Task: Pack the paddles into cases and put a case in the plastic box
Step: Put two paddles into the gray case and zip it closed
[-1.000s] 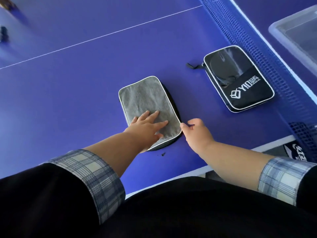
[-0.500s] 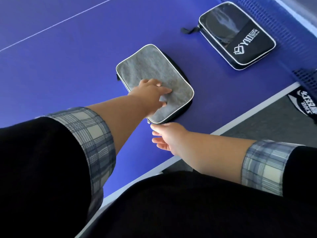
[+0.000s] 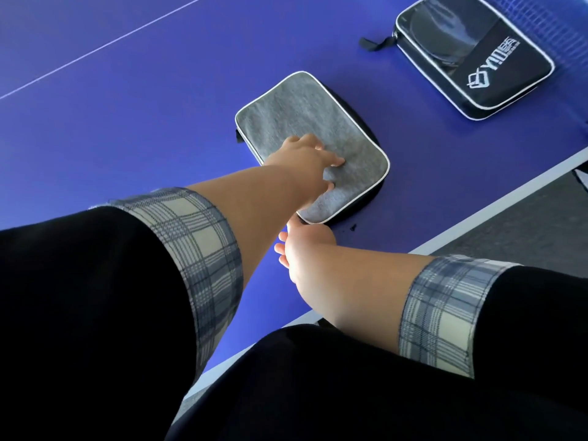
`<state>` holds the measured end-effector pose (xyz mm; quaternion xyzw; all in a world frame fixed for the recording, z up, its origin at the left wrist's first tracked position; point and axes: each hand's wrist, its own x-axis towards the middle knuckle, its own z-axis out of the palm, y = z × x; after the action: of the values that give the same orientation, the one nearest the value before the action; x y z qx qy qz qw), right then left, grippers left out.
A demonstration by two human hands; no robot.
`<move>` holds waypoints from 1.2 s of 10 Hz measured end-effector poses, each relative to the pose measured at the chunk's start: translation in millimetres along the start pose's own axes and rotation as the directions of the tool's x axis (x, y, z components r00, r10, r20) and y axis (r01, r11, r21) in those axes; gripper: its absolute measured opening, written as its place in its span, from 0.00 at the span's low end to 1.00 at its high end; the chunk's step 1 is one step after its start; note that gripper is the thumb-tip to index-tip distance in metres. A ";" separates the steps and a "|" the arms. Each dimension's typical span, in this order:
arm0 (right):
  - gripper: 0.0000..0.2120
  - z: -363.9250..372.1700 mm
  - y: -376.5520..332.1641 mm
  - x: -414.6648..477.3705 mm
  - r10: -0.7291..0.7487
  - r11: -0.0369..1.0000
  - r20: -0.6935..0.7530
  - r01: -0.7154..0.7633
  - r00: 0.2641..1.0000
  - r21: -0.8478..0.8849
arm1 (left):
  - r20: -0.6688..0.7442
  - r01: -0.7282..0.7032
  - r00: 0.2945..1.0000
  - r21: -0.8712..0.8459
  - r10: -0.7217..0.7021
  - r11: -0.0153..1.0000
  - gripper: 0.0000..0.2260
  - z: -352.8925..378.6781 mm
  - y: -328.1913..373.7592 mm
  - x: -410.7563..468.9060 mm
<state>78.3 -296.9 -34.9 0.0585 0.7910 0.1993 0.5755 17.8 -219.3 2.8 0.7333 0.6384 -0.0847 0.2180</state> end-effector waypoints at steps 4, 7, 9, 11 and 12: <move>0.16 64.4 -8.8 6.8 0.287 -0.958 0.722 0.168 0.629 0.234 | 0.045 -0.115 0.993 0.192 0.108 0.975 0.32 2.1 -2.2 -11.1; 0.17 86.0 -11.0 0.0 0.449 -0.878 0.662 0.159 0.600 0.451 | 0.085 -0.160 0.987 0.482 0.135 0.861 0.33 0.6 19.6 1.4; 0.19 83.0 4.3 4.9 0.427 -0.898 0.723 0.158 0.543 0.412 | 0.033 -0.184 0.980 0.536 0.198 0.824 0.26 6.2 25.9 14.5; 0.10 107.8 2.8 -5.3 0.523 -0.798 0.561 0.137 0.642 0.586 | -0.019 -0.003 1.000 0.311 0.009 0.951 0.34 2.4 36.6 21.2; 0.11 114.9 3.5 -10.3 0.570 -0.683 0.488 0.052 0.661 0.729 | 0.026 -0.008 1.000 0.267 0.002 0.964 0.36 3.5 44.8 26.4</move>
<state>188.5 -268.5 -54.1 0.7582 0.5314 -0.3720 -0.0661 66.5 -201.1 -1.5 0.7565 0.6165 -0.1787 0.1252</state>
